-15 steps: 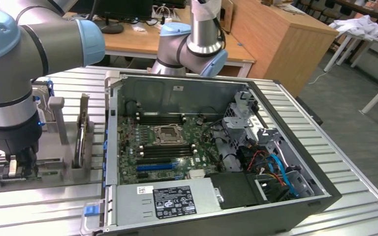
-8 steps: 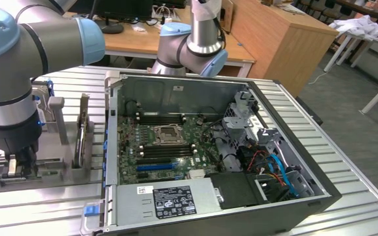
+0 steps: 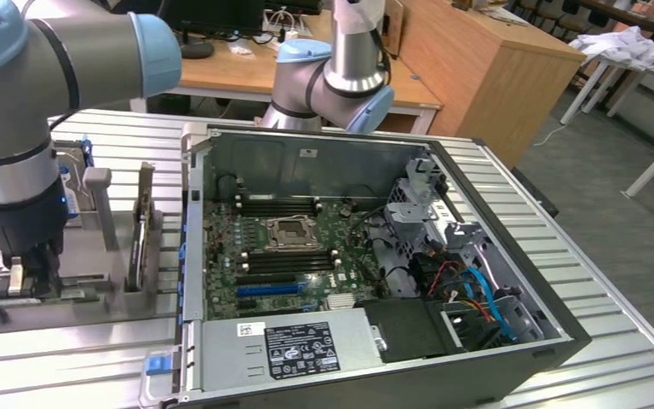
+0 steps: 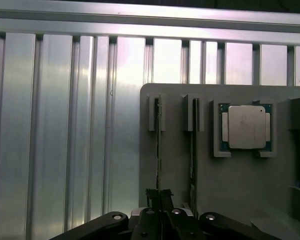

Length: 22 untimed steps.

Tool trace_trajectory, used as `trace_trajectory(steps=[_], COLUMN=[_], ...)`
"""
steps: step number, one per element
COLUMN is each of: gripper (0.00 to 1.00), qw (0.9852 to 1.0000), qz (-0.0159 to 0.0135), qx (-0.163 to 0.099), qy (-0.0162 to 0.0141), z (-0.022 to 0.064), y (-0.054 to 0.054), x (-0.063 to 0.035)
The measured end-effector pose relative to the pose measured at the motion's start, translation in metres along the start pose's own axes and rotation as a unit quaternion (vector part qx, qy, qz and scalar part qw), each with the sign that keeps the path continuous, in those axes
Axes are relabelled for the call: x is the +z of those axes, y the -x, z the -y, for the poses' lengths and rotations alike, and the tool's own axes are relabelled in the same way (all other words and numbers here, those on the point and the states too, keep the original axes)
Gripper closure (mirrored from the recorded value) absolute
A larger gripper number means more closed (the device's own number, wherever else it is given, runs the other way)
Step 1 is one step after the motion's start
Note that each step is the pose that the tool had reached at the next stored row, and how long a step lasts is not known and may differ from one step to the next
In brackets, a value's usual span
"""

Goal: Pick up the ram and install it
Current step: 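Pick up the ram and move it above insertion slot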

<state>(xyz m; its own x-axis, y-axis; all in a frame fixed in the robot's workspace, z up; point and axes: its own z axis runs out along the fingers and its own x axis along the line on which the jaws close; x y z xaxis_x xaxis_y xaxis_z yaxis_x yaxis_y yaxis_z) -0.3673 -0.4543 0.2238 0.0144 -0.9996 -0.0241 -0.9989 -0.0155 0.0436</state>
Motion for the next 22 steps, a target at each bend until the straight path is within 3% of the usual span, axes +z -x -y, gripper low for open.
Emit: trace_trajectory(steps=[13, 22], gripper=[0.88, 0.88], qw=[1.0000, 1.0000], qz=[0.0000, 0.0000], qx=[0.001, 0.001], qy=[-0.0005, -0.0006], z=[-0.0022, -0.0034], y=[0.001, 0.002], x=[-0.0496, -0.0769])
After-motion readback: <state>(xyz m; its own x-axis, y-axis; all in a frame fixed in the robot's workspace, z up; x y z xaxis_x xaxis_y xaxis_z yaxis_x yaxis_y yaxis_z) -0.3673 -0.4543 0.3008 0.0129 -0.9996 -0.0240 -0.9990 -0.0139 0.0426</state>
